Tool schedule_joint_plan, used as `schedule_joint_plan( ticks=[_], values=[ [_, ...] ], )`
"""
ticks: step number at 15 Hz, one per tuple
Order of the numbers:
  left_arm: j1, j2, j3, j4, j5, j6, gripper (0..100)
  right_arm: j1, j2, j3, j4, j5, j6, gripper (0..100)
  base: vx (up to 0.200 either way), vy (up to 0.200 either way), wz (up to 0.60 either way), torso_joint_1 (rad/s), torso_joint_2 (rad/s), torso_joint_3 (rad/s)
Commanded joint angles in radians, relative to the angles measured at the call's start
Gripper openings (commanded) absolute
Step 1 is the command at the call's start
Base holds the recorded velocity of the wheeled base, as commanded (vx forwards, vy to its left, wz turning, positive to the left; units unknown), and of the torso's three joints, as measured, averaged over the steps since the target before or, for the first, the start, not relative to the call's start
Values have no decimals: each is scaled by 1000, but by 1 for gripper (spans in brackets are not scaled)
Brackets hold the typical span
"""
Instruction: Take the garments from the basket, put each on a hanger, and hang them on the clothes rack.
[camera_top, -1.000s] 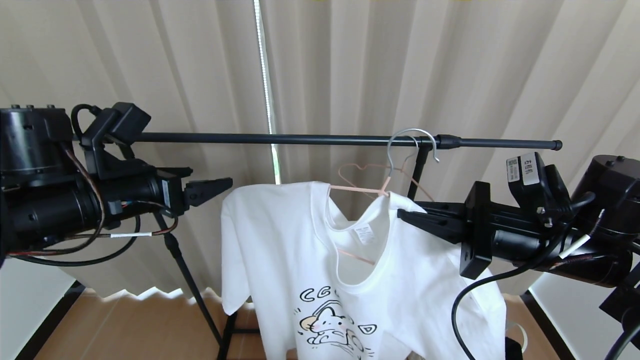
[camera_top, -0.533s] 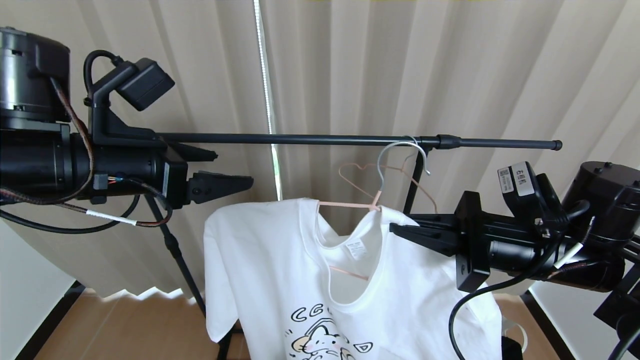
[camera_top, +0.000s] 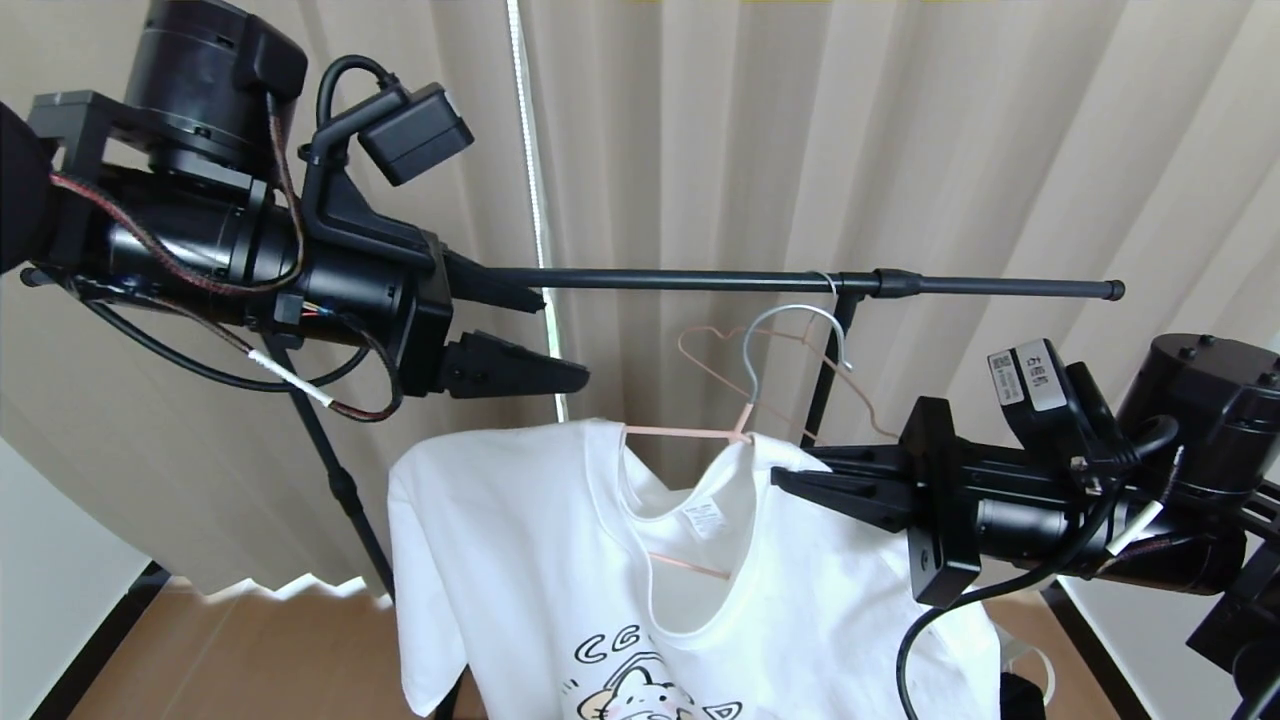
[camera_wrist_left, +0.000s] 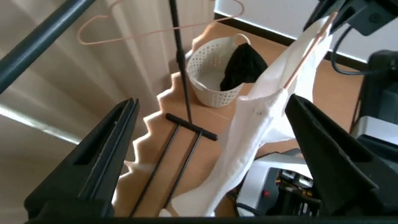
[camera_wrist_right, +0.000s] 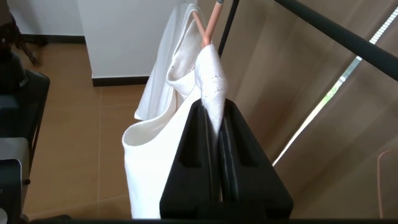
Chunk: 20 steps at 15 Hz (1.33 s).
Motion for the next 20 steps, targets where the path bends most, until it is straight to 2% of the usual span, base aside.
schedule_joint_plan(
  ticks=[1,3,5,7,9,10,17,20],
  values=[
    [-25,67,-52,23,-15,12,100,0,0,1,0,0,-1,0,0,0,0,0,0,0],
    [-71,62,-104,116,-44,53,100,5,2,1,0,0,-1,0,0,0,0,0,0,0],
    [-82,47,-127,240,-38,183,100,8,2,1,0,-1,-2,0,0,0,0,0,0,0],
    [-82,46,-129,320,-8,309,100,8,0,1,0,-1,-2,0,0,0,0,0,0,0],
    [-94,47,-121,333,81,331,100,9,-1,3,0,-1,-2,0,0,0,0,0,0,0],
    [-96,52,-121,330,90,331,100,14,-1,6,0,0,-2,0,0,0,0,0,0,0],
    [-105,69,-101,330,79,371,100,46,-12,26,-2,0,-2,0,0,0,0,0,0,0],
    [-105,76,-80,330,4,418,100,48,-16,30,-11,0,-2,0,0,0,0,0,0,0]
  ],
)
